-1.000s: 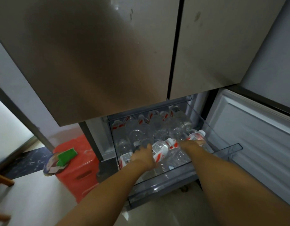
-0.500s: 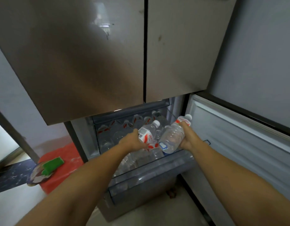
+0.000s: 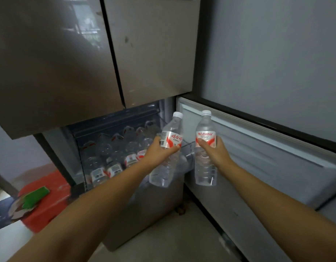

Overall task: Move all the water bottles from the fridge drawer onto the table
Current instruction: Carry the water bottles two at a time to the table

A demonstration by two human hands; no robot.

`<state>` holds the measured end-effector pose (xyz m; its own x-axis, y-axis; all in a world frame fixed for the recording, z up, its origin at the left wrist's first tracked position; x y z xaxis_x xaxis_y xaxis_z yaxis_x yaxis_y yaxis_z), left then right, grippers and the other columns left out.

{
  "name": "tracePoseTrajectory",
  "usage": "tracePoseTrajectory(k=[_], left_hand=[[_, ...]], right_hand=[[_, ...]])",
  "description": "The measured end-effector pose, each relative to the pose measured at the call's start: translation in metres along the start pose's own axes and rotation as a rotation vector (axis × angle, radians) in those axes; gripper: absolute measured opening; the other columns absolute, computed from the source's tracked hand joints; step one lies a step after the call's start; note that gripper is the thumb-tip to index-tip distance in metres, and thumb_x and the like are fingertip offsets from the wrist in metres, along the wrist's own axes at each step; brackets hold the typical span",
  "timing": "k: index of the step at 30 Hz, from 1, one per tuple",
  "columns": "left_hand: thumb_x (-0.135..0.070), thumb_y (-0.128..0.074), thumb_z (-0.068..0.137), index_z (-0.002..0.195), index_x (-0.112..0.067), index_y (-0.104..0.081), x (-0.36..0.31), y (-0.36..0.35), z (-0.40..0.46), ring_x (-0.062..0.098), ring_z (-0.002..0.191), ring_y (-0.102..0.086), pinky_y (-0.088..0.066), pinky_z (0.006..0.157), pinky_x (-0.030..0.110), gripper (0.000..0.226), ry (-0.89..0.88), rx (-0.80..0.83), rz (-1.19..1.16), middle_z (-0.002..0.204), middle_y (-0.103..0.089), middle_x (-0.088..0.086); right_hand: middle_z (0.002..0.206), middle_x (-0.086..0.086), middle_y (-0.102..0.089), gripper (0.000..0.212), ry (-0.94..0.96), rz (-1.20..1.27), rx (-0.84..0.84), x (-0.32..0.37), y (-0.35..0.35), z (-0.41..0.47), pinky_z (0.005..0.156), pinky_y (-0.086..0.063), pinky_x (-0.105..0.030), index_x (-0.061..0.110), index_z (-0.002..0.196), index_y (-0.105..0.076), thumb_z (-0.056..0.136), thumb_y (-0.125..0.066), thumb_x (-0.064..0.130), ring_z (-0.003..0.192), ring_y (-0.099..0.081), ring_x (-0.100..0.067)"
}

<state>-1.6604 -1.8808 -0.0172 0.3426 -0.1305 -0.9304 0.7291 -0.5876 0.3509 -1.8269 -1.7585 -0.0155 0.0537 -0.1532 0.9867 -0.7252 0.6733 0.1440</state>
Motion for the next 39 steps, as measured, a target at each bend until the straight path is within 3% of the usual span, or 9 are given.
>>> tracePoseTrajectory(k=[2, 5, 8, 16, 20, 23, 31, 35, 39], left_hand=[[-0.044, -0.072, 0.077, 0.132, -0.020, -0.039, 0.010, -0.024, -0.007, 0.019, 0.103, -0.060, -0.053, 0.083, 0.034, 0.069, 0.021, 0.027, -0.009, 0.121, -0.058, -0.001], [-0.041, -0.073, 0.078, 0.130, -0.022, -0.040, 0.022, -0.059, -0.016, 0.012, 0.095, -0.057, -0.046, 0.071, 0.023, 0.065, 0.014, 0.072, -0.007, 0.117, -0.058, -0.004], [-0.034, -0.074, 0.079, 0.120, -0.019, -0.044, 0.033, -0.094, -0.022, 0.011, 0.092, -0.057, -0.044, 0.074, 0.023, 0.053, 0.012, 0.161, 0.022, 0.105, -0.060, -0.005], [-0.033, -0.075, 0.077, 0.112, -0.022, -0.042, 0.047, -0.159, -0.036, 0.001, 0.084, -0.058, -0.045, 0.070, 0.019, 0.049, -0.083, 0.453, 0.097, 0.095, -0.059, -0.011], [-0.034, -0.073, 0.079, 0.114, -0.023, -0.041, 0.047, -0.193, -0.046, -0.003, 0.082, -0.055, -0.040, 0.062, 0.012, 0.048, -0.162, 0.624, 0.187, 0.092, -0.054, -0.017], [-0.043, -0.074, 0.075, 0.116, -0.022, -0.045, 0.045, -0.226, -0.061, 0.006, 0.088, -0.061, -0.048, 0.071, 0.020, 0.054, -0.201, 0.738, 0.234, 0.097, -0.059, -0.012], [-0.042, -0.076, 0.074, 0.117, -0.022, -0.046, 0.007, -0.347, -0.170, 0.010, 0.088, -0.062, -0.053, 0.075, 0.029, 0.056, -0.330, 1.041, 0.281, 0.103, -0.064, -0.004], [-0.039, -0.074, 0.076, 0.111, -0.024, -0.042, -0.020, -0.413, -0.240, 0.004, 0.081, -0.058, -0.045, 0.063, 0.020, 0.050, -0.429, 1.169, 0.320, 0.093, -0.060, -0.010], [-0.041, -0.074, 0.076, 0.114, -0.023, -0.043, -0.044, -0.479, -0.323, 0.010, 0.085, -0.062, -0.048, 0.066, 0.023, 0.052, -0.498, 1.300, 0.305, 0.098, -0.062, -0.006]], right_hand=[[0.115, -0.001, -0.058, 0.058, 0.002, -0.049, -0.056, -0.015, 0.020, -0.013, 0.083, -0.054, -0.036, 0.019, 0.132, -0.041, 0.084, -0.069, 0.034, 0.099, -0.062, -0.021], [0.119, -0.001, -0.058, 0.061, -0.029, -0.127, -0.109, -0.042, 0.048, -0.034, 0.091, -0.053, -0.042, 0.022, 0.133, -0.038, 0.083, -0.070, 0.037, 0.103, -0.061, -0.021], [0.117, -0.001, -0.061, 0.058, -0.090, -0.146, -0.174, -0.067, 0.079, -0.061, 0.089, -0.054, -0.042, 0.023, 0.129, -0.041, 0.082, -0.070, 0.038, 0.099, -0.064, -0.020], [0.111, 0.004, -0.059, 0.058, -0.201, -0.084, -0.434, -0.109, 0.117, -0.135, 0.065, -0.045, -0.014, 0.019, 0.130, -0.041, 0.082, -0.072, 0.031, 0.088, -0.058, -0.001], [0.107, 0.003, -0.061, 0.051, -0.256, -0.093, -0.597, -0.127, 0.131, -0.178, 0.072, -0.049, -0.018, 0.019, 0.123, -0.046, 0.081, -0.073, 0.030, 0.092, -0.062, -0.011], [0.107, -0.001, -0.063, 0.050, -0.298, -0.092, -0.698, -0.142, 0.147, -0.218, 0.078, -0.051, -0.024, 0.016, 0.120, -0.048, 0.080, -0.074, 0.030, 0.095, -0.064, -0.016], [0.108, -0.001, -0.056, 0.052, -0.400, -0.068, -0.999, -0.159, 0.231, -0.366, 0.060, -0.043, -0.009, 0.014, 0.125, -0.040, 0.084, -0.070, 0.028, 0.086, -0.056, -0.006], [0.111, -0.002, -0.059, 0.053, -0.421, -0.063, -1.157, -0.165, 0.280, -0.443, 0.064, -0.043, -0.012, 0.018, 0.125, -0.042, 0.083, -0.070, 0.035, 0.089, -0.059, -0.010], [0.110, 0.001, -0.058, 0.056, -0.442, -0.091, -1.309, -0.164, 0.327, -0.524, 0.078, -0.050, -0.022, 0.020, 0.126, -0.041, 0.082, -0.069, 0.040, 0.093, -0.059, -0.013]])
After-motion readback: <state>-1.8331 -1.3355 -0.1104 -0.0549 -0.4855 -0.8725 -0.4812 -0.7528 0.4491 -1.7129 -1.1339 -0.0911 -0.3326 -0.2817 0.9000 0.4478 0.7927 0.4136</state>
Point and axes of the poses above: each hand's wrist, its own z-axis towards the middle knuckle, its own y-axis out of the back of the hand, x = y × z, the point moved 4 cm from there along z, towards the middle knuckle
